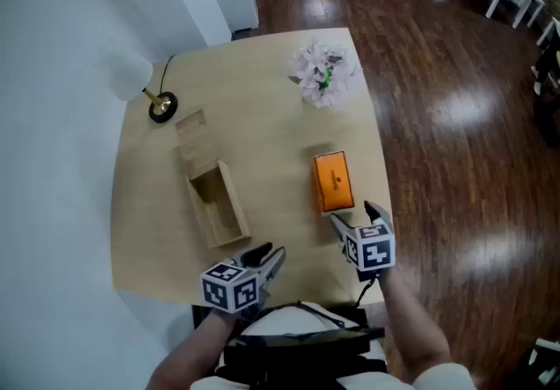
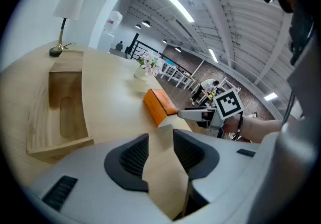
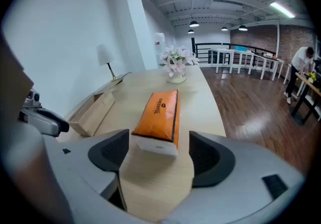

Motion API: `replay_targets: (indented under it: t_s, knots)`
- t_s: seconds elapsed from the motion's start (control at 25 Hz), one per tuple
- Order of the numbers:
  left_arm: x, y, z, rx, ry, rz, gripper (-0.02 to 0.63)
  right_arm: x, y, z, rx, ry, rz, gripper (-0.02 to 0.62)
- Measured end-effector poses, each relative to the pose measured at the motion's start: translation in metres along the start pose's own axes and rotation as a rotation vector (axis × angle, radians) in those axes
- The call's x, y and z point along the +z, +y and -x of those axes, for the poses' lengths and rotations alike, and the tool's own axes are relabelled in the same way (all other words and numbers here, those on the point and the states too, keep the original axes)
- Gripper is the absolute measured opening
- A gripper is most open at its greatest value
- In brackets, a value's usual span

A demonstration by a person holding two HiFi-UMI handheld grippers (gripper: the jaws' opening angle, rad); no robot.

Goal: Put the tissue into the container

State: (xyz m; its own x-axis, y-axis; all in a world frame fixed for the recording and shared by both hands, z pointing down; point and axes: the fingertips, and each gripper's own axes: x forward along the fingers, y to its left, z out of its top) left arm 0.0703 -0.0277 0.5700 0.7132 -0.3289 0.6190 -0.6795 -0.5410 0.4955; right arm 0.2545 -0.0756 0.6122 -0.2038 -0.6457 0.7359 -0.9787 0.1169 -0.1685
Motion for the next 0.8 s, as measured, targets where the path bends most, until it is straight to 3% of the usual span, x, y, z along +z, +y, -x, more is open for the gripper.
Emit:
replay_targets:
  t_s: [0.24, 0.6, 0.8]
  knots:
    - [0.019, -0.010, -0.014, 0.000, -0.019, -0.014, 0.148, 0.023, -0.004, -0.033, 0.000, -0.020, -0.011, 0.443]
    - [0.021, -0.011, -0.017, 0.025, -0.018, -0.012, 0.149, 0.032, 0.011, -0.071, -0.007, 0.022, 0.017, 0.474]
    - [0.017, -0.010, -0.013, 0.024, -0.011, -0.011, 0.149, 0.025, 0.006, -0.085, -0.074, 0.073, 0.084, 0.482]
